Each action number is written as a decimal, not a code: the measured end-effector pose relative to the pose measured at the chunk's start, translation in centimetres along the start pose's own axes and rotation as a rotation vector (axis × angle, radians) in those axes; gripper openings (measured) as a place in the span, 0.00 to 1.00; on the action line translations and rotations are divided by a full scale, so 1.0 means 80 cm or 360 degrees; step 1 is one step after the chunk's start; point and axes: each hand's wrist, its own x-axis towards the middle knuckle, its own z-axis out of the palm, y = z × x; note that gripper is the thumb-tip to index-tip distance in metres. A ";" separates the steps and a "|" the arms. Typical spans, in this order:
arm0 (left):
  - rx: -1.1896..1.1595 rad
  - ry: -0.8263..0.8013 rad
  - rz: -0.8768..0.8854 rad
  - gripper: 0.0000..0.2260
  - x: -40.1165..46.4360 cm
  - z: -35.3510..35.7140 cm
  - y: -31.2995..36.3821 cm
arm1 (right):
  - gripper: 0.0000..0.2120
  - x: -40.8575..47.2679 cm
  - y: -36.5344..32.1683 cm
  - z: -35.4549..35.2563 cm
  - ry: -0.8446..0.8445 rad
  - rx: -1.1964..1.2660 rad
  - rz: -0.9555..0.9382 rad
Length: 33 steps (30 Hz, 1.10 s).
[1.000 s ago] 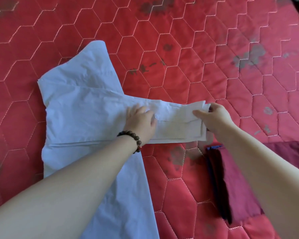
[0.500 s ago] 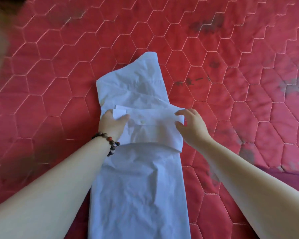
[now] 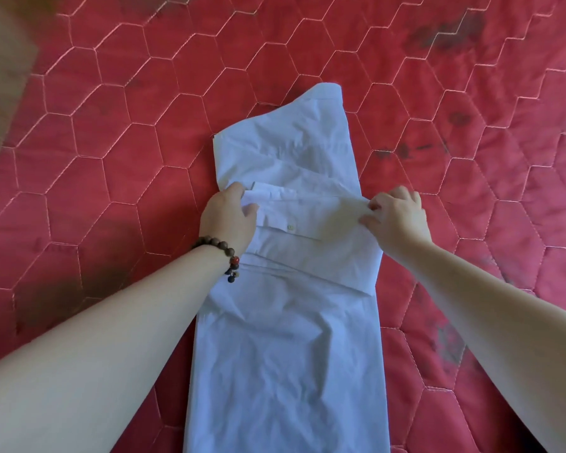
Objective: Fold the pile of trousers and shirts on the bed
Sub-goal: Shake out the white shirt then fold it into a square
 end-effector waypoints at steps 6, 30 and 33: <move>0.0563 -0.0412 0.0387 0.31 0.055 0.007 0.007 | 0.15 0.004 0.004 -0.002 -0.0045 0.0493 0.0322; 0.0448 0.0282 0.0524 0.10 0.062 -0.026 0.000 | 0.12 0.017 -0.040 0.024 0.0474 0.0700 0.0279; 0.0535 -0.0091 0.0818 0.16 0.016 0.010 -0.003 | 0.20 -0.008 -0.062 0.037 0.0770 0.0193 -0.0191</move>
